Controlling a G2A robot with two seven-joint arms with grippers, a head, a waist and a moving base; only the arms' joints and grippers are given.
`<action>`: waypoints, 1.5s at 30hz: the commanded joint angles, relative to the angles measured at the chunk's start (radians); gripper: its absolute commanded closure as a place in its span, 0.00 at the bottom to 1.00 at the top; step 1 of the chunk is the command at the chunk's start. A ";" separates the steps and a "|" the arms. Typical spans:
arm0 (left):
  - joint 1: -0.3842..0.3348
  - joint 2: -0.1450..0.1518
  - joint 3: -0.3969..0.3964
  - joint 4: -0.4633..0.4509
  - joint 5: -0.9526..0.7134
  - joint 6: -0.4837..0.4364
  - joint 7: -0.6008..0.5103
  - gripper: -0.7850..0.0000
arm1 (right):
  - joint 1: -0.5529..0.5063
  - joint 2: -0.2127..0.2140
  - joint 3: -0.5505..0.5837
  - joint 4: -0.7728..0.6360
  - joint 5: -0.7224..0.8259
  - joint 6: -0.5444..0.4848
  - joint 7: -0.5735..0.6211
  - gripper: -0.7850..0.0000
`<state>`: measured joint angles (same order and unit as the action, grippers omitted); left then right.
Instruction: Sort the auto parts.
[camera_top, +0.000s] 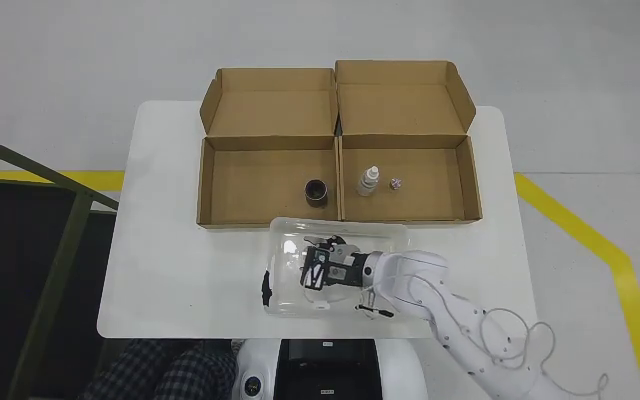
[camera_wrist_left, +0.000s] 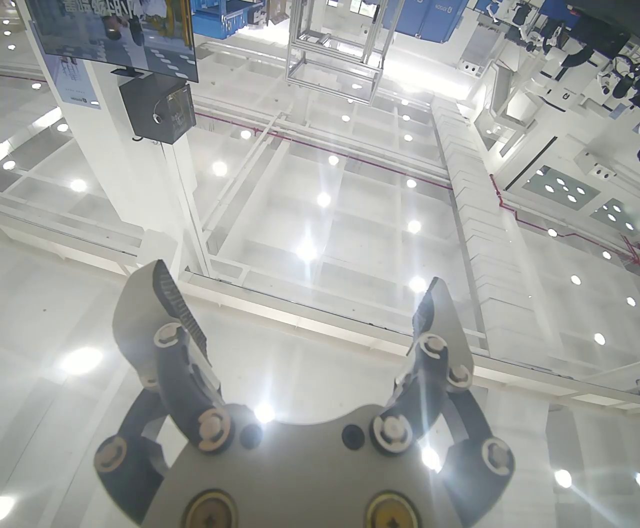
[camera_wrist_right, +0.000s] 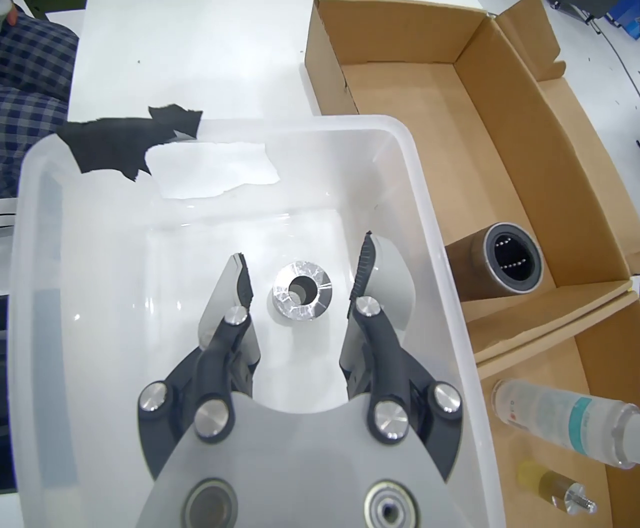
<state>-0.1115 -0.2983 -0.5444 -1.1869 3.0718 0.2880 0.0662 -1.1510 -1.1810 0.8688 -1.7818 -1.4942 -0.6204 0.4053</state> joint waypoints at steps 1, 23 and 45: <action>0.000 0.000 0.000 0.000 0.000 0.000 0.000 0.00 | 0.007 -0.003 -0.009 0.018 -0.005 0.002 0.002 0.48; 0.000 0.000 0.000 0.000 0.000 0.000 0.000 0.00 | 0.047 -0.023 -0.045 0.117 0.001 0.012 -0.003 0.77; 0.000 0.000 0.000 0.000 0.000 0.000 0.000 0.00 | -0.016 -0.001 0.059 -0.079 0.101 -0.062 -0.038 1.00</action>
<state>-0.1115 -0.2983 -0.5444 -1.1869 3.0718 0.2880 0.0662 -1.1602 -1.1838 0.9183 -1.8438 -1.4014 -0.6783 0.3696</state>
